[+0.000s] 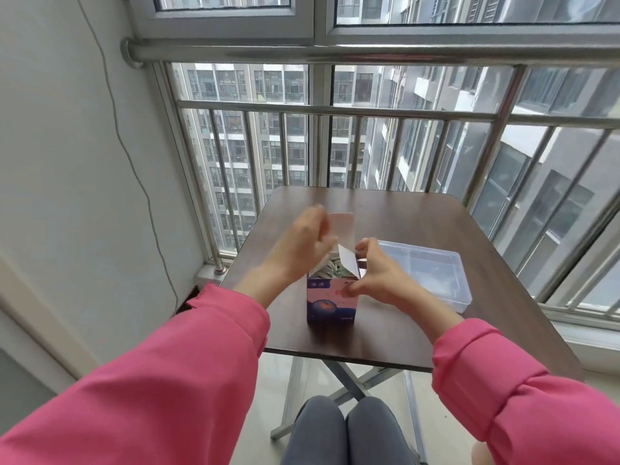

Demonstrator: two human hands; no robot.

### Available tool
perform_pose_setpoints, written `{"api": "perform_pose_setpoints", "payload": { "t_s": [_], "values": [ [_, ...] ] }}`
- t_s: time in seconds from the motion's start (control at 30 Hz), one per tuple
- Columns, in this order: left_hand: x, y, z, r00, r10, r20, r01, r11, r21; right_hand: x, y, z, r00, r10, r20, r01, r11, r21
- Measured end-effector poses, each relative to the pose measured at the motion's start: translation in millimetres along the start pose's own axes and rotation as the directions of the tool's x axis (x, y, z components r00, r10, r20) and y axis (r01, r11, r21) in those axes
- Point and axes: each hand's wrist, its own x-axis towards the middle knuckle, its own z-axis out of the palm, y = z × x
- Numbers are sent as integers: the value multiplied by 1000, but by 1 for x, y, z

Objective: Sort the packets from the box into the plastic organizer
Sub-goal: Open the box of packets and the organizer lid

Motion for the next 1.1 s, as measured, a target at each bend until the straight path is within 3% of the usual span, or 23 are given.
{"api": "perform_pose_setpoints", "payload": {
  "t_s": [0.07, 0.13, 0.3, 0.4, 0.5, 0.63, 0.77, 0.8, 0.97, 1.1],
  "values": [
    [-1, 4, 3, 959, -3, 283, -14, 998, 60, -2, 2, 2, 1000, 3, 7, -3, 998, 59],
    [-2, 3, 4, 922, -55, 384, 24, 996, 86, -4, 2, 3, 1000, 12, 15, -14, 987, 159],
    [-12, 0, -3, 964, -130, 232, 148, 987, -65, -12, -5, 1, 997, 64, -50, -46, 951, 306],
    [-16, 1, -7, 976, -186, 116, 197, 976, -92, -15, -10, 2, 997, 41, -59, -27, 975, 222],
    [-22, 0, -11, 971, -237, 39, 236, 971, 26, -15, -15, 6, 994, -39, -103, 40, 999, 8],
    [-33, 0, -12, 977, -180, 117, 140, 947, 290, -15, -20, 13, 982, -43, -182, 45, 999, 3],
    [-34, 18, -10, 950, -250, 189, 211, 956, 204, -17, -14, 16, 972, 88, -219, -25, 961, 275],
    [-35, 20, -8, 939, -257, 229, 212, 956, 202, -17, -12, 18, 968, 86, -234, -22, 965, 263],
    [-38, 21, -8, 882, -279, 380, 171, 941, 292, -8, -4, 31, 935, 4, -354, -85, 973, -213],
    [-33, 15, -6, 876, -338, 345, 224, 917, 330, 2, -5, 39, 951, -47, -304, 1, 989, -150]
  ]
}}
